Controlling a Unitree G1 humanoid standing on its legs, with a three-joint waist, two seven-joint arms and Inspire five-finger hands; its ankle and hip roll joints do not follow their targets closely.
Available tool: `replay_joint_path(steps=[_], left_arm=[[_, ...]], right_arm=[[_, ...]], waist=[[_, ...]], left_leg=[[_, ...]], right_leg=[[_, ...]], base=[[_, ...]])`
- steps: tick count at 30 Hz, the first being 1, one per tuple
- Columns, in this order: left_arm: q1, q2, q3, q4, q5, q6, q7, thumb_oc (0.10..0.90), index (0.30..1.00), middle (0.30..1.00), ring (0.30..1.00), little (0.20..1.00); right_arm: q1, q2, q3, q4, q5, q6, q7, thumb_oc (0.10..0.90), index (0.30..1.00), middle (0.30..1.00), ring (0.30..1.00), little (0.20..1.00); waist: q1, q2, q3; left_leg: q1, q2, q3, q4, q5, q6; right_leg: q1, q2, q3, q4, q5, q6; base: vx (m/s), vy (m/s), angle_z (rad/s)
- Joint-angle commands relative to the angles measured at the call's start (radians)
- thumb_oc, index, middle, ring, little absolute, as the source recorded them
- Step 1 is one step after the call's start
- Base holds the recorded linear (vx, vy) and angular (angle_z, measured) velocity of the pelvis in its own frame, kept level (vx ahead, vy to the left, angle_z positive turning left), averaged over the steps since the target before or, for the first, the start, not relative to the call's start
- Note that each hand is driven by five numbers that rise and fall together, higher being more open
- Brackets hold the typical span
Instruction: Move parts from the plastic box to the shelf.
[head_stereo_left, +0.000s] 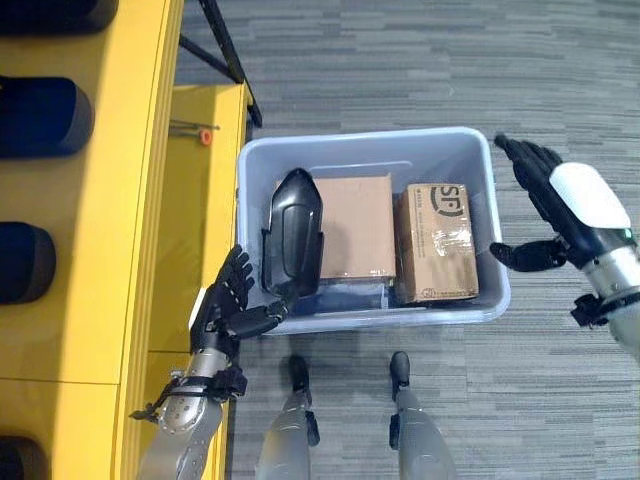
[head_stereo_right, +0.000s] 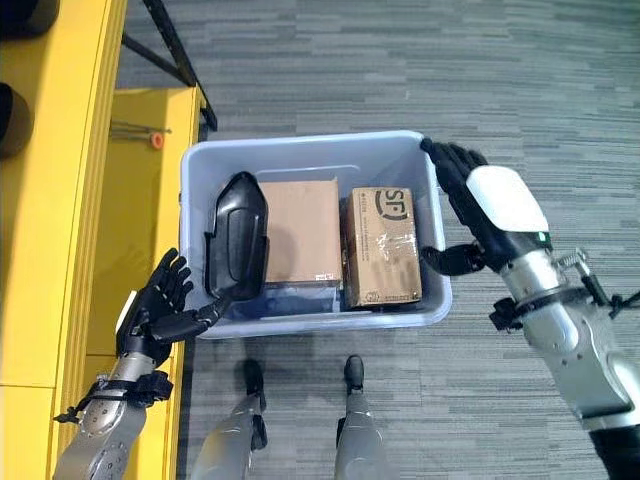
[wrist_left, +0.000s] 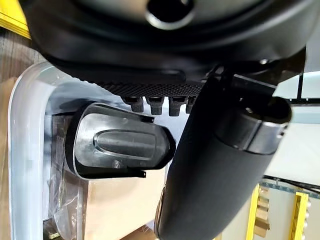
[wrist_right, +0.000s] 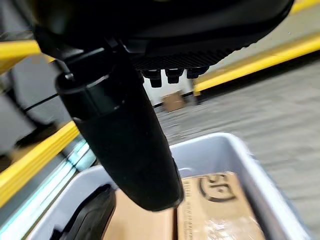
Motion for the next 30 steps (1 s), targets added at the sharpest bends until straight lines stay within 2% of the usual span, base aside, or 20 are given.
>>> replay_joint_path(steps=[1, 7, 9, 10, 11, 12, 13, 15, 16, 17, 23, 30], left_arm=[[-0.017, 0.081, 0.027, -0.144, -0.001, -0.123, -0.001, 0.900, 1.000, 1.000, 1.000, 1.000], [-0.025, 0.100, 0.014, -0.152, -0.012, -0.132, 0.001, 0.900, 1.000, 1.000, 1.000, 1.000], [-0.031, 0.112, 0.006, -0.157, -0.017, -0.136, -0.001, 0.900, 1.000, 1.000, 1.000, 1.000], [-0.030, 0.107, 0.010, -0.157, -0.018, -0.136, -0.001, 0.900, 1.000, 1.000, 1.000, 1.000], [-0.038, 0.121, -0.004, -0.158, -0.025, -0.140, 0.004, 0.900, 1.000, 1.000, 1.000, 1.000], [-0.037, 0.114, 0.001, -0.158, -0.025, -0.140, 0.004, 0.900, 1.000, 1.000, 1.000, 1.000], [-0.039, 0.128, -0.008, -0.163, -0.024, -0.141, 0.006, 0.900, 1.000, 1.000, 1.000, 1.000], [-0.041, 0.123, -0.008, -0.163, -0.024, -0.140, 0.009, 0.900, 1.000, 1.000, 1.000, 1.000], [-0.046, 0.131, -0.017, -0.164, -0.022, -0.138, 0.009, 0.900, 1.000, 1.000, 1.000, 1.000], [-0.050, 0.131, -0.021, -0.164, -0.022, -0.137, 0.009, 0.900, 1.000, 1.000, 1.000, 1.000], [-0.061, 0.121, -0.027, -0.166, -0.017, -0.138, 0.014, 0.900, 1.000, 1.000, 1.000, 1.000], [-0.079, 0.110, -0.039, -0.169, -0.013, -0.138, 0.027, 0.900, 1.000, 1.000, 1.000, 1.000]], right_arm=[[-0.229, -0.103, 0.077, 0.025, -0.045, -0.044, -0.060, 0.900, 1.000, 1.000, 1.000, 1.000], [-0.427, -0.171, 0.254, 0.059, -0.087, -0.042, -0.048, 0.900, 1.000, 1.000, 1.000, 1.000], [-0.557, -0.202, 0.384, 0.088, -0.130, -0.038, -0.039, 0.900, 1.000, 1.000, 1.000, 1.000], [-0.587, -0.201, 0.413, 0.097, -0.130, -0.038, -0.041, 0.900, 1.000, 1.000, 1.000, 1.000], [-0.666, -0.225, 0.497, 0.139, -0.202, -0.024, -0.047, 0.900, 1.000, 1.000, 1.000, 1.000], [-0.705, -0.222, 0.535, 0.150, -0.201, -0.025, -0.050, 0.900, 1.000, 1.000, 1.000, 1.000], [-0.784, -0.239, 0.622, 0.173, -0.249, -0.023, -0.037, 0.900, 1.000, 1.000, 1.000, 1.000], [-0.856, -0.238, 0.693, 0.192, -0.261, -0.018, -0.036, 0.900, 1.000, 1.000, 1.000, 1.000], [-0.941, -0.238, 0.786, 0.217, -0.307, -0.017, -0.026, 0.900, 1.000, 1.000, 1.000, 1.000], [-0.991, -0.235, 0.835, 0.231, -0.320, -0.014, -0.020, 0.900, 1.000, 1.000, 1.000, 1.000], [-1.159, -0.203, 0.994, 0.274, -0.353, -0.009, -0.011, 0.900, 1.000, 1.000, 1.000, 1.000], [-1.280, -0.160, 1.100, 0.269, -0.372, -0.012, 0.008, 0.900, 1.000, 1.000, 1.000, 1.000]], waist=[[0.029, -0.038, -0.039], [0.047, -0.035, -0.017], [0.059, -0.032, -0.007], [0.053, -0.030, -0.008], [0.070, -0.032, 0.001], [0.063, -0.028, -0.001], [0.074, -0.032, 0.007], [0.070, -0.027, 0.010], [0.077, -0.029, 0.015], [0.077, -0.028, 0.019], [0.076, -0.019, 0.028], [0.082, -0.015, 0.042]], left_leg=[[-0.052, 0.080, -0.006, 0.067, 0.021, -0.045], [-0.063, 0.085, -0.009, 0.050, 0.041, -0.049], [-0.069, 0.089, -0.012, 0.040, 0.053, -0.053], [-0.070, 0.089, -0.011, 0.039, 0.053, -0.053], [-0.073, 0.090, -0.013, 0.040, 0.055, -0.056], [-0.077, 0.091, -0.012, 0.038, 0.060, -0.055], [-0.082, 0.092, -0.016, 0.035, 0.064, -0.056], [-0.087, 0.093, -0.016, 0.032, 0.069, -0.058], [-0.095, 0.095, -0.020, 0.028, 0.075, -0.059], [-0.100, 0.096, -0.019, 0.025, 0.079, -0.060], [-0.117, 0.100, -0.019, 0.009, 0.094, -0.064], [-0.137, 0.104, -0.023, -0.011, 0.110, -0.069]], right_leg=[[-0.029, -0.045, -0.025, 0.150, -0.100, 0.010], [-0.059, -0.037, -0.029, 0.176, -0.107, 0.006], [-0.076, -0.032, -0.033, 0.190, -0.113, 0.004], [-0.078, -0.032, -0.032, 0.191, -0.113, 0.004], [-0.086, -0.028, -0.036, 0.203, -0.120, 0.003], [-0.091, -0.027, -0.035, 0.202, -0.115, 0.002], [-0.101, -0.023, -0.034, 0.209, -0.116, 0.002], [-0.110, -0.021, -0.035, 0.213, -0.116, 0.002], [-0.121, -0.017, -0.038, 0.220, -0.117, 0.001], [-0.129, -0.015, -0.040, 0.224, -0.117, 0.001], [-0.158, -0.005, -0.044, 0.233, -0.117, -0.002], [-0.189, 0.005, -0.052, 0.240, -0.117, -0.005]], base=[[-0.04, -0.040, 0.06], [-0.02, -0.020, 0.02], [-0.04, -0.049, 0.03], [-0.04, -0.053, 0.00], [0.00, 0.000, 0.00], [-0.05, -0.054, 0.00], [-0.04, -0.029, 0.00], [-0.04, -0.038, 0.02], [-0.06, -0.052, 0.06], [-0.04, -0.042, 0.05], [-0.02, -0.030, 0.02], [-0.01, -0.030, 0.00]])
